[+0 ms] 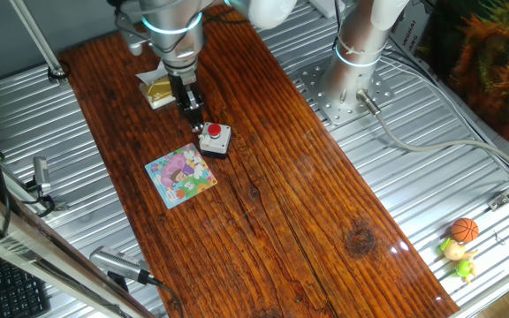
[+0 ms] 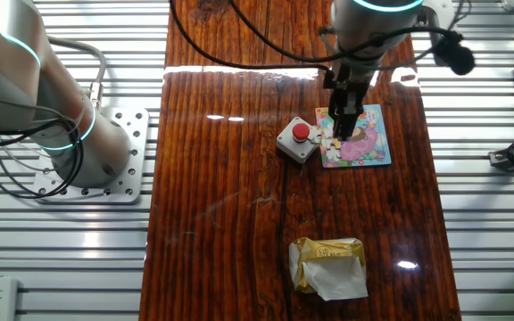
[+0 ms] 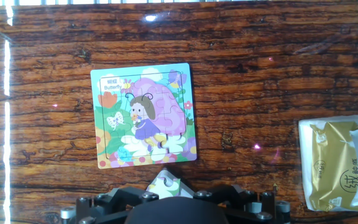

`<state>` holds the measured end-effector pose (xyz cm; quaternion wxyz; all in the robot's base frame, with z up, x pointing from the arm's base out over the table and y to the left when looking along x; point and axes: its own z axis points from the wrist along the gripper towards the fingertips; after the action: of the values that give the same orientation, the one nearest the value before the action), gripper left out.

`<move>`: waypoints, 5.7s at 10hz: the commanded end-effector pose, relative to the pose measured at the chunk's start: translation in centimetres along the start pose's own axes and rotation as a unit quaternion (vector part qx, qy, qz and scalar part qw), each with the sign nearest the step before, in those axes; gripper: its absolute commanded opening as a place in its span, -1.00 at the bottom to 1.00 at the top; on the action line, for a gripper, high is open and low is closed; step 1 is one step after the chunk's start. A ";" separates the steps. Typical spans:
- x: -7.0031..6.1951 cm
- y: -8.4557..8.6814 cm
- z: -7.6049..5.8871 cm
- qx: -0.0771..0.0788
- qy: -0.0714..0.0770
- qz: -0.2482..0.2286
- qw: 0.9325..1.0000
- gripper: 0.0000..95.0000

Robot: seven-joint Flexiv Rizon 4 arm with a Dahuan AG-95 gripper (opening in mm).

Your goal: Assemble one piece of a puzzle

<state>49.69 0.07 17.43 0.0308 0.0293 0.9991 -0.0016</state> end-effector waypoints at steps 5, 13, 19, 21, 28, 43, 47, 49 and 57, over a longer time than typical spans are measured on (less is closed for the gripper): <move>-0.3 0.1 0.1 0.015 -0.003 0.003 1.000 -1.00; -0.3 0.1 0.1 0.019 -0.002 0.017 1.000 -1.00; -0.3 0.1 0.1 0.018 -0.002 0.014 1.000 -1.00; -0.3 0.1 0.1 0.018 0.001 0.015 1.000 -1.00; -0.3 0.1 0.0 0.011 -0.009 0.022 1.000 -1.00; -0.4 0.1 0.0 0.003 -0.006 0.043 0.999 -1.00; 0.1 1.3 1.4 0.005 -0.006 0.057 0.998 -1.00; 0.8 1.5 2.5 0.007 -0.009 0.057 0.998 -1.00; 1.1 1.3 3.6 0.007 -0.017 0.042 0.999 -1.00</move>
<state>48.90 1.51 13.82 0.0458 0.0707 0.9964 -0.0063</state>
